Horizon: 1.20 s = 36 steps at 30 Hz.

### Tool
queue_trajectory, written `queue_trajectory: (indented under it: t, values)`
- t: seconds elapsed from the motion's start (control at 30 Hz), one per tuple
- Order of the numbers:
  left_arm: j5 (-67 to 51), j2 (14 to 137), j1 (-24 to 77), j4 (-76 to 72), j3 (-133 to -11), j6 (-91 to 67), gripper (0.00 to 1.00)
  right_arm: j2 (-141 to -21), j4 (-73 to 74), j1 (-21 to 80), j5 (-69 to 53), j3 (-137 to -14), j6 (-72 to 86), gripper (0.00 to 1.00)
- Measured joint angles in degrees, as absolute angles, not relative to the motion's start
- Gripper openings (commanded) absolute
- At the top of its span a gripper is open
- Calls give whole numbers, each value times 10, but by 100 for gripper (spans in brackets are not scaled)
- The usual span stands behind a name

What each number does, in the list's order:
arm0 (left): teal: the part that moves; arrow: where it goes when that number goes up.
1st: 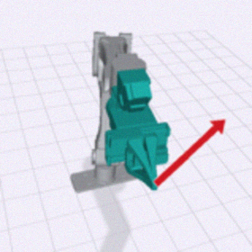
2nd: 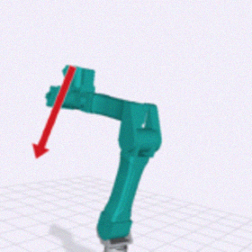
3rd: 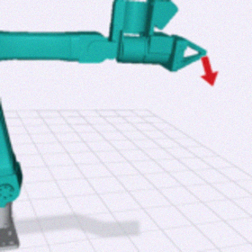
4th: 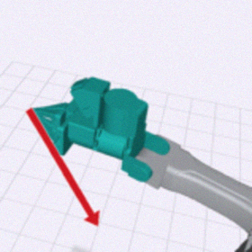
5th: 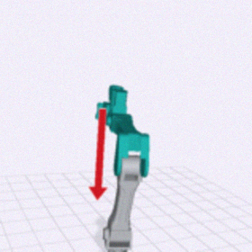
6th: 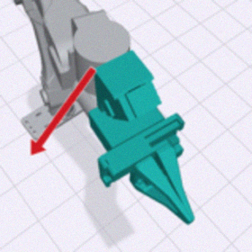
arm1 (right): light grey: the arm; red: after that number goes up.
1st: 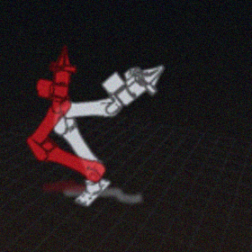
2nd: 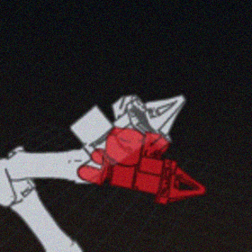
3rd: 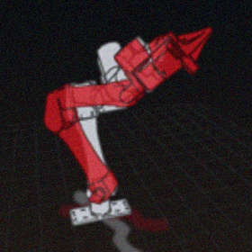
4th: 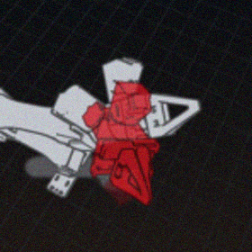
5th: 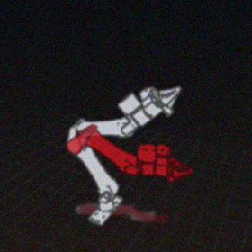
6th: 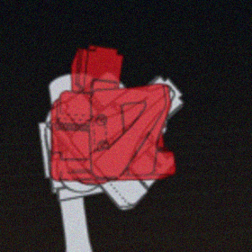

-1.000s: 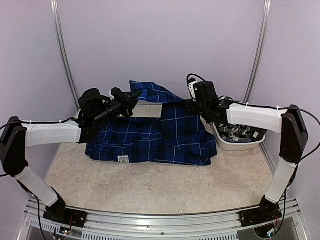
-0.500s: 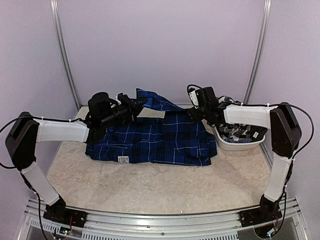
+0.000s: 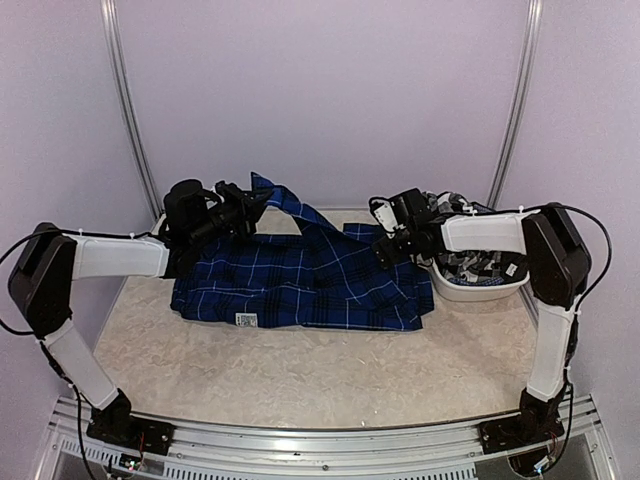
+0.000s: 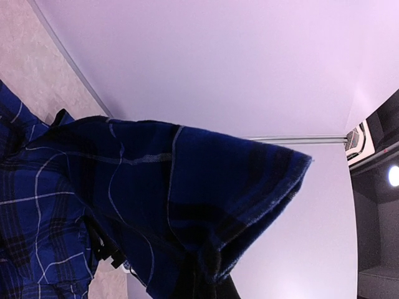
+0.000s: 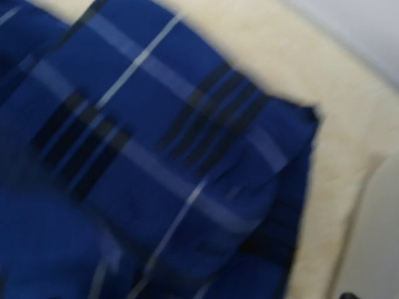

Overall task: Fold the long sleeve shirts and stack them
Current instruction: Adjust the 1/3-folded tank top at the center of the board.

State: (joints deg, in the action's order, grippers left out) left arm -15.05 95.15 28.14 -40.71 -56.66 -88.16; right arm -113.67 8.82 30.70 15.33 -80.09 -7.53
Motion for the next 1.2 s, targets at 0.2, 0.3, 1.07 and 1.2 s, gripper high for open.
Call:
queue_trajectory:
  t: [0.2, 0.3, 1.07, 1.2]
  values:
    - [-167, 971, 283, -412, -567, -878, 0, -1084, 105, 306, 84, -716, -40, 92]
    - [-177, 979, 283, -411, -565, -874, 0, -1046, 107, 306, 59, -672, -18, 91]
    - [-220, 964, 290, -407, -546, -835, 0, -1015, 120, 301, -62, -587, 39, 36]
    - [-221, 962, 290, -405, -546, -830, 0, -1022, 127, 293, -84, -587, 37, 14]
